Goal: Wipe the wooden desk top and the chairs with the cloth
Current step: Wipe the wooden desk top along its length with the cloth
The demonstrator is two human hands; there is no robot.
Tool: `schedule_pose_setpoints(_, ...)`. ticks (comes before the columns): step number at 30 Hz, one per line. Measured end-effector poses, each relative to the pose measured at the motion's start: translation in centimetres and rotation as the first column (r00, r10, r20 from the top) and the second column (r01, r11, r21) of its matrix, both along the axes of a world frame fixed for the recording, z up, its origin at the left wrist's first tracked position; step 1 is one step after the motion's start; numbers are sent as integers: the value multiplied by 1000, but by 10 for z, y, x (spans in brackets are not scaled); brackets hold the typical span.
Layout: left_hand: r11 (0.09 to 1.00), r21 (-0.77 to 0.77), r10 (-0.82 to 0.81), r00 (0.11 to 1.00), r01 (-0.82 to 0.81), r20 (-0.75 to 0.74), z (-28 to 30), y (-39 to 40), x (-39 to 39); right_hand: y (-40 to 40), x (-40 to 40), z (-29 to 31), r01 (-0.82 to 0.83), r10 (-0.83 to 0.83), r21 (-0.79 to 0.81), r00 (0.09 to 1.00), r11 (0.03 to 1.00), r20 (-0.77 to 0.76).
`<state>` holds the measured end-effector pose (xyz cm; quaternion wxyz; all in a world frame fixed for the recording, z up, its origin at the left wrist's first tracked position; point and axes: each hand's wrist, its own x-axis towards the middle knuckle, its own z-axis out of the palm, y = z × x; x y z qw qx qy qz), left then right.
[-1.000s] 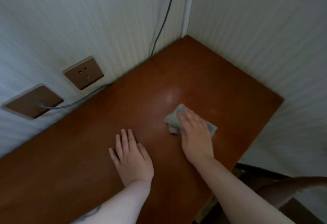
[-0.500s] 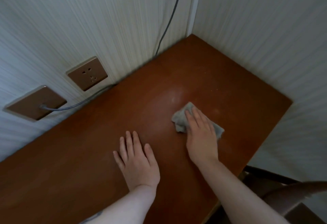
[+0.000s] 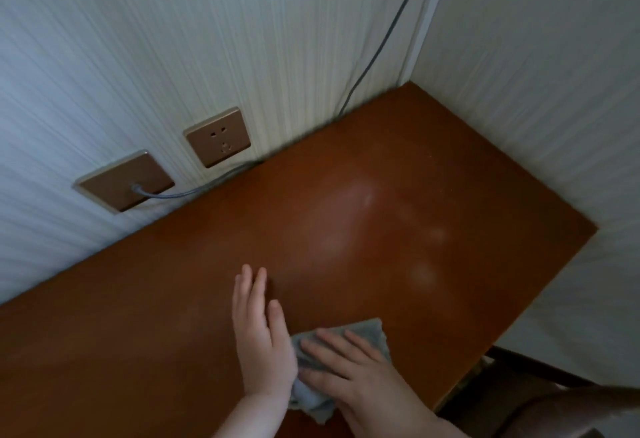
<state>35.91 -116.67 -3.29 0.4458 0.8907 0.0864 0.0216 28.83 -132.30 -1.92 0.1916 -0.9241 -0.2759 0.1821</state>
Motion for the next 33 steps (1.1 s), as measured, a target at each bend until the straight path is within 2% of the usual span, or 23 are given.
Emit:
schedule_pose_setpoints(1,998,9,62,998,-62,14,-2,11,-4,9,10,0,-59,61,67,998,996,-28)
schedule_pose_setpoints(3,987,37,152,987,-154,44,-8,22,-5,28,38,-1,-41,45,128,999,991,-28)
schedule_pose_setpoints(5,984,92,149,988,-152,45,-12,21,-3,34,68,-6,47,-51,106,998,993,32)
schedule_pose_setpoints(6,981,139,131,991,-135,35,-14,18,-2,31,82,-11,147,-153,89,986,985,62)
schedule_pose_setpoints(7,975,189,116,993,-119,27,-15,15,-2,23,90,-14,308,-315,81,944,948,101)
schedule_pose_setpoints(9,960,267,88,996,-88,11,-15,12,-1,9,89,-18,661,-660,65,729,748,181)
schedule_pose_setpoints(10,952,296,80,997,-77,3,-16,12,-1,9,81,-19,754,-745,55,630,654,220)
schedule_pose_setpoints(11,945,320,71,997,-65,-6,-16,12,0,14,69,-20,792,-776,56,578,608,254)
schedule_pose_setpoints(12,938,343,60,998,-52,-13,-17,11,1,23,57,-20,781,-766,65,586,621,266)
schedule_pose_setpoints(15,924,382,25,999,-9,-37,-17,9,2,51,49,-19,501,-500,47,843,864,199)
schedule_pose_setpoints(16,924,383,22,999,-5,-40,-17,9,2,50,63,-16,386,-385,30,906,922,176)
schedule_pose_setpoints(17,922,386,13,999,4,-40,-16,9,3,44,81,-14,323,-324,31,929,946,179)
schedule_pose_setpoints(18,919,393,-4,999,21,-45,-16,9,3,34,100,-14,332,-333,38,925,942,183)
schedule_pose_setpoints(19,919,393,-19,998,39,-54,-14,7,2,19,117,-16,415,-415,40,891,909,185)
schedule_pose_setpoints(22,937,342,-58,996,76,-62,-8,-7,8,-30,129,-22,763,-741,3,626,646,243)
schedule_pose_setpoints(25,951,291,-102,994,106,-29,-2,-34,25,-24,92,-25,898,-856,1,419,440,302)
schedule_pose_setpoints(26,957,269,-109,994,112,-26,0,-44,31,-10,81,-25,902,-864,10,410,431,291)
schedule_pose_setpoints(27,961,248,-121,992,124,-25,1,-55,38,3,76,-26,877,-852,38,454,478,260)
schedule_pose_setpoints(29,960,231,-157,987,159,-27,2,-73,49,8,86,-24,698,-684,40,687,715,247)
schedule_pose_setpoints(30,957,232,-172,985,174,-28,2,-80,53,-3,98,-20,626,-614,30,753,780,236)
schedule_pose_setpoints(31,953,236,-190,981,192,-32,2,-87,57,-21,110,-18,633,-622,16,756,774,203)
schedule_pose_setpoints(32,946,243,-211,977,214,-40,1,-95,60,-42,118,-16,703,-688,-11,698,711,197)
schedule_pose_setpoints(33,938,255,-228,972,233,-51,0,-102,62,-61,121,-13,795,-771,-38,598,606,219)
